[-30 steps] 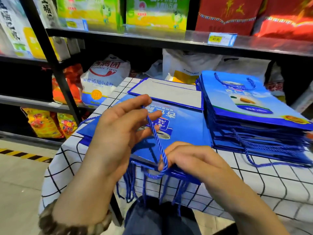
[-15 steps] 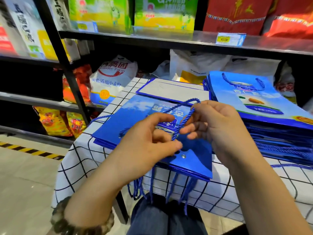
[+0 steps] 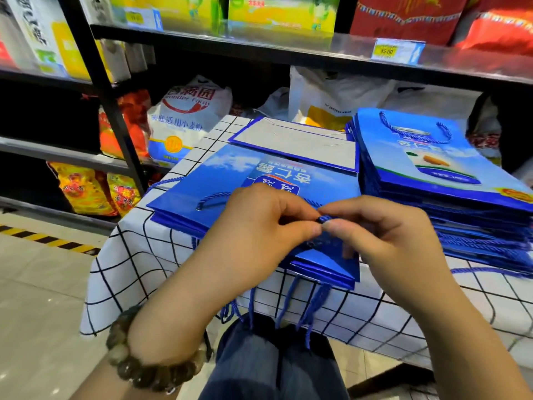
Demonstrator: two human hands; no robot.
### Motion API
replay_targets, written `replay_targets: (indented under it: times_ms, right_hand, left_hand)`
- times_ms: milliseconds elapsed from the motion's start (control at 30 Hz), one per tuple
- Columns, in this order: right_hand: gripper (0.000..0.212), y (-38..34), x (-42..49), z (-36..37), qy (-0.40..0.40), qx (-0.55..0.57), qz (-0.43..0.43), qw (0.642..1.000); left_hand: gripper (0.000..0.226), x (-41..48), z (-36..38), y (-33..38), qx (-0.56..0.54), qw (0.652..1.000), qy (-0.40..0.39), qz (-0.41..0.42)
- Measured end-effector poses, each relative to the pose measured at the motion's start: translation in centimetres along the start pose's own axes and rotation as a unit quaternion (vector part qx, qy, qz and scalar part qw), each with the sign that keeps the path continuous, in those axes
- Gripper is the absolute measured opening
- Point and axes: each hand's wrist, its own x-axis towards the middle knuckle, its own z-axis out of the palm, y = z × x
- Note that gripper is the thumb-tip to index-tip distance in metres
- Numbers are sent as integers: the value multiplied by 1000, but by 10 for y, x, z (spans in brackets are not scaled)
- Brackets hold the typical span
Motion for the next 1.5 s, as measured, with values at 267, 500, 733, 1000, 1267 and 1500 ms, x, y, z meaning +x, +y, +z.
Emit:
replay_targets:
  times_ms: [267,500,733,1000,1267,1500]
  right_hand:
    - [5,11,0,-5,-57,-124,-22,990]
    - [11,16,3,2,-39,-126,11,991]
    - [27,14,4,-3,-60,-156,20,986]
    - [20,10,6,-6,-79,-190,7,979]
    - [13,2,9,-12,-172,-214,-9,962]
    - [26,-4,3,-11,-168,-279,1,945]
  left_hand:
    - [57,-14,-35,-26,252,966,-45,43]
    - [51,-17,-35,-35,197,979,6,44]
    - [47,-16,-32,-35,183,981,47,53]
    - [39,-15,-31,-34,199,974,76,78]
    - [41,-12,-28,-34,191,972,121,66]
    - [9,-9,-11,-18,192,942,255,107]
